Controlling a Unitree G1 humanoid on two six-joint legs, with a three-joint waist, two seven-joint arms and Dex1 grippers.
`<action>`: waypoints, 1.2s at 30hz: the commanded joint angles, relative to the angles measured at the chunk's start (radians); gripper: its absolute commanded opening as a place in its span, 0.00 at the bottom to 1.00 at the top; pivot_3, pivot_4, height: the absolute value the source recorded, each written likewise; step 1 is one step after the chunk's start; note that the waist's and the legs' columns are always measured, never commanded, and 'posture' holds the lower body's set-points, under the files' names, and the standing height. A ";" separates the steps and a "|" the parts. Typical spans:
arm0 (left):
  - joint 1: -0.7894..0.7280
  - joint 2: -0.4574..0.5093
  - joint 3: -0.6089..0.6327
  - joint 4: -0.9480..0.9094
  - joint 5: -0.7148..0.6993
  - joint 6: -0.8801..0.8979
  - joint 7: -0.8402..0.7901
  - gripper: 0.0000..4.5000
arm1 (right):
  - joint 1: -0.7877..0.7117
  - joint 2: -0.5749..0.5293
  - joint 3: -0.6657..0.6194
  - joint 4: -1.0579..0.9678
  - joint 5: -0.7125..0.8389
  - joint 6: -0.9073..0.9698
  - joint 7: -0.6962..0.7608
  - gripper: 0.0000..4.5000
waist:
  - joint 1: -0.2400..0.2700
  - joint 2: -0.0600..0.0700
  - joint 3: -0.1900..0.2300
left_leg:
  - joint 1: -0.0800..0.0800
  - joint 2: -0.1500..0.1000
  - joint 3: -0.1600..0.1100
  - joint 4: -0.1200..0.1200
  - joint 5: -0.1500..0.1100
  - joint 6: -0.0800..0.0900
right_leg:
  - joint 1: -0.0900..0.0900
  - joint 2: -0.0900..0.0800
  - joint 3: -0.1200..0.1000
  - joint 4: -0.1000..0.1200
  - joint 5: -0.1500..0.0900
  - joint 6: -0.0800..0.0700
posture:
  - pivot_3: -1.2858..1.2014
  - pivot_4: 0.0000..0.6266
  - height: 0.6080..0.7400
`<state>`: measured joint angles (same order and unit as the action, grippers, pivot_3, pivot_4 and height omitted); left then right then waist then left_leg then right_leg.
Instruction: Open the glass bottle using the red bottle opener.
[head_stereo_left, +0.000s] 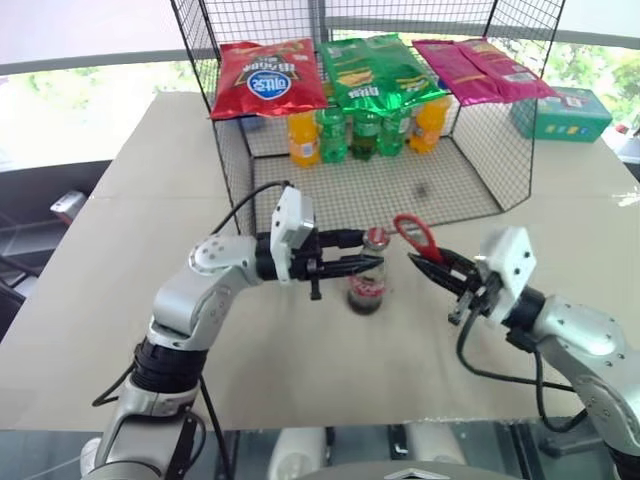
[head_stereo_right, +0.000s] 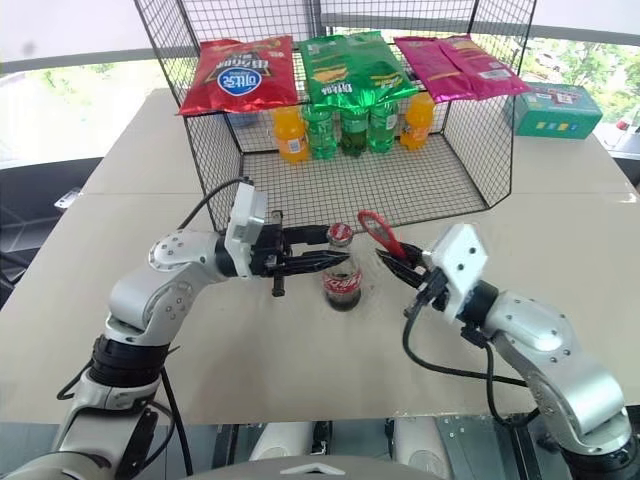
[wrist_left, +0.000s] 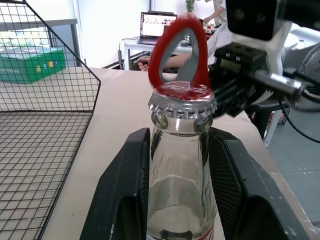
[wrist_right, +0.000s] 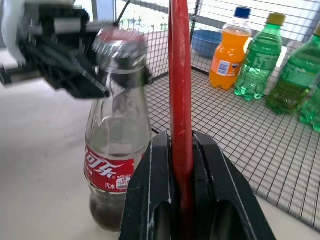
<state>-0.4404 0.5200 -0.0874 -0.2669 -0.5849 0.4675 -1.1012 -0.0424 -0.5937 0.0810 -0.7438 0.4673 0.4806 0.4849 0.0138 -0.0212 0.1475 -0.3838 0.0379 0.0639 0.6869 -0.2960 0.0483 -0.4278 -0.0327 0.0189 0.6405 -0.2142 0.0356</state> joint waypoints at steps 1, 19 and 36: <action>-0.010 0.012 -0.001 -0.039 -0.034 0.032 -0.007 0.26 | -0.009 0.006 0.004 0.000 -0.051 -0.058 0.017 0.00 | 0.000 0.000 0.000 | 0.000 0.000 0.000 0.000 0.000 0.000 | 0.000 0.000 0.000 0.000 0.000 0.000 | 0.52 0.24 1.00; 0.059 -0.027 -0.075 -0.152 -0.010 0.059 0.077 0.37 | -0.002 0.038 -0.006 0.017 -0.080 -0.078 0.050 0.00 | 0.000 0.000 0.000 | 0.000 0.000 0.000 0.000 0.000 0.000 | 0.000 0.000 0.000 0.000 0.000 0.000 | 0.52 0.24 1.00; 0.077 0.046 0.033 -0.169 -0.083 0.058 0.061 0.53 | -0.008 0.053 -0.003 0.022 -0.079 -0.078 0.068 0.00 | -0.001 0.000 0.001 | 0.000 0.000 0.001 0.000 0.000 0.000 | 0.000 0.000 0.001 0.000 -0.001 -0.001 | 0.52 0.24 1.00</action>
<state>-0.3506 0.5646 -0.0785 -0.3834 -0.6362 0.5218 -1.0487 -0.0421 -0.5434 0.0979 -0.6971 0.3835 0.4243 0.5428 0.0123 -0.0213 0.1481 -0.3835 0.0383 0.0653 0.6866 -0.2960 0.0483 -0.4281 -0.0329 0.0198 0.6406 -0.2148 0.0344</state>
